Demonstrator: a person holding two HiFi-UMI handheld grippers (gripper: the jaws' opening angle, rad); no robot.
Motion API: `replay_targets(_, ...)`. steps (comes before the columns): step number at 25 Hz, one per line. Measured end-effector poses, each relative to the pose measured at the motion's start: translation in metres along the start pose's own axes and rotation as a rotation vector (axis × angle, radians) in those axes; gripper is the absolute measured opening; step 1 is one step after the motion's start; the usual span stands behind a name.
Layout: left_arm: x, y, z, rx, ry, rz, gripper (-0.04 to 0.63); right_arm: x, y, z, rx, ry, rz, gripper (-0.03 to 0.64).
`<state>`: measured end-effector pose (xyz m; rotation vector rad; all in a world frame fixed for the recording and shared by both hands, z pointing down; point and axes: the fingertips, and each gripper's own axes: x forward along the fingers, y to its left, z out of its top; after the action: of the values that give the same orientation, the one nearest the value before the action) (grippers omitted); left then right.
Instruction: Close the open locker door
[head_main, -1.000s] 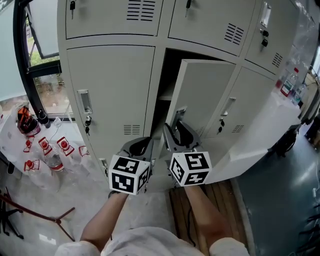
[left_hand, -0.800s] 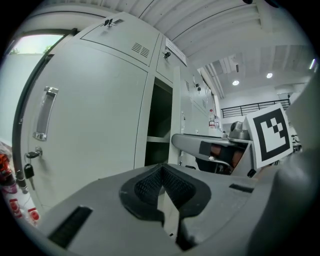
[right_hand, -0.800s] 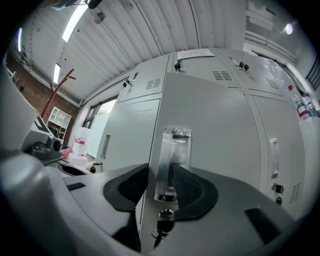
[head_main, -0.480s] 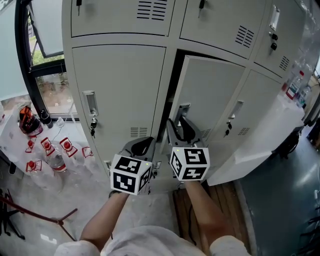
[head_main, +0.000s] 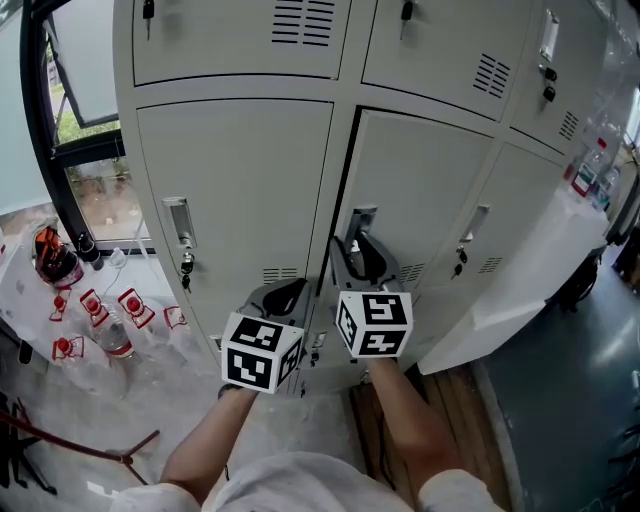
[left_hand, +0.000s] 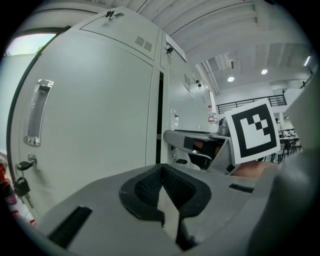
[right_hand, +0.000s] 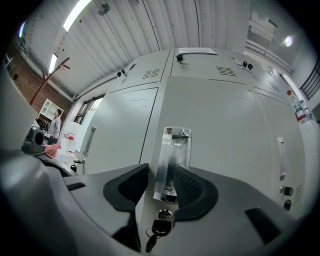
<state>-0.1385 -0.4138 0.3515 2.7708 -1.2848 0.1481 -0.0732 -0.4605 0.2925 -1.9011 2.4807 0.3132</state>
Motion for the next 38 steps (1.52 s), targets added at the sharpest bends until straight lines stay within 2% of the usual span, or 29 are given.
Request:
replay_targets(5,0.005,0.002,0.002,-0.001,-0.012,-0.016,0.006,0.013,-0.004,0.000,-0.008,0.001,-0.013,0.153)
replay_targets(9,0.010,0.001,0.000,0.001,-0.017,-0.020,0.006,0.025,-0.005,-0.002,-0.006,0.008,0.014,0.153)
replay_targets(17,0.019,0.003,0.023,0.005,-0.046,-0.024,0.006,0.029,-0.002,-0.003,0.053,0.036,0.184,0.125)
replay_targets(21,0.024,0.010,0.018,0.000,-0.036,-0.019,0.006,0.032,-0.002,-0.001,0.079,0.021,0.228,0.107)
replay_targets(29,0.027,0.009,0.009,0.008,-0.011,-0.031,0.006,0.032,-0.002,-0.003,0.080,0.003,0.222,0.100)
replay_targets(38,0.016,0.008,0.010,0.016,-0.011,-0.018,0.006,0.031,-0.001,-0.004,0.074,0.030,0.234,0.100)
